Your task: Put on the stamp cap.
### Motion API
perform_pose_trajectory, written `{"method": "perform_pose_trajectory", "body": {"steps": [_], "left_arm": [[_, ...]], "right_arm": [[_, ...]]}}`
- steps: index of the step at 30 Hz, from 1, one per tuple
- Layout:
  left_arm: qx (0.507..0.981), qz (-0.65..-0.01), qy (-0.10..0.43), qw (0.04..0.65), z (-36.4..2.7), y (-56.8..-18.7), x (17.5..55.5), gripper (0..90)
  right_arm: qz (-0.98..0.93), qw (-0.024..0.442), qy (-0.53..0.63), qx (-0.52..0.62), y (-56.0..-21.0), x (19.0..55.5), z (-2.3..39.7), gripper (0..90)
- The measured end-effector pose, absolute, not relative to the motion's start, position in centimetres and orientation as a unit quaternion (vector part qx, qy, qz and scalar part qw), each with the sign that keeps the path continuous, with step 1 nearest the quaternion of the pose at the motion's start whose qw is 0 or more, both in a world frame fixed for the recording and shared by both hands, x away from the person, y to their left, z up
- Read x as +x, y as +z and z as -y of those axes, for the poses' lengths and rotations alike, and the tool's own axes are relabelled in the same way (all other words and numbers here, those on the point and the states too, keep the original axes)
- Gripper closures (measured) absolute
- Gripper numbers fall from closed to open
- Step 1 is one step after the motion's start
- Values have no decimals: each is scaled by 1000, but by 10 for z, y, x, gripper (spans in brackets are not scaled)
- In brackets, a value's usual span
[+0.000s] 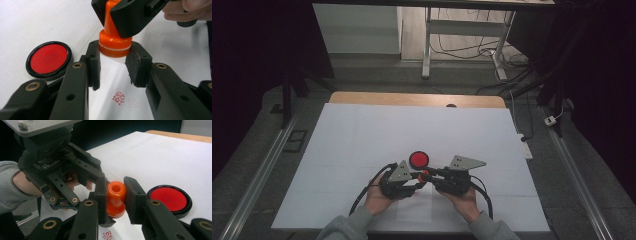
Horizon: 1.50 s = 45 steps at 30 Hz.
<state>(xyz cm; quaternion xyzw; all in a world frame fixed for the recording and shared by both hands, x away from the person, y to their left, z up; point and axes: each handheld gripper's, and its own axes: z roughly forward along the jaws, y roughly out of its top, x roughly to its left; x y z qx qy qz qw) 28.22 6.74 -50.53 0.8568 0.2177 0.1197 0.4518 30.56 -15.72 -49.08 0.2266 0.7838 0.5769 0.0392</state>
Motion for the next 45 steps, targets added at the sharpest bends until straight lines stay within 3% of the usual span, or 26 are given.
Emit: {"method": "perform_pose_trajectory", "body": {"steps": [6,16,31,45], "left_arm": [[857,-218,117,451,-67,-506,283,632],[859,-225,109,446,-65,-509,285,522],[859,-260,105,429,-79,-503,281,246],[842,-304,116,431,-141,-497,258,247]], "right_arm": [[-783,41,578,226,-491,305,157,726],[-780,42,581,228,-490,306,159,726],[-779,49,581,231,-489,308,162,726],[-775,67,581,241,-485,313,173,726]]}}
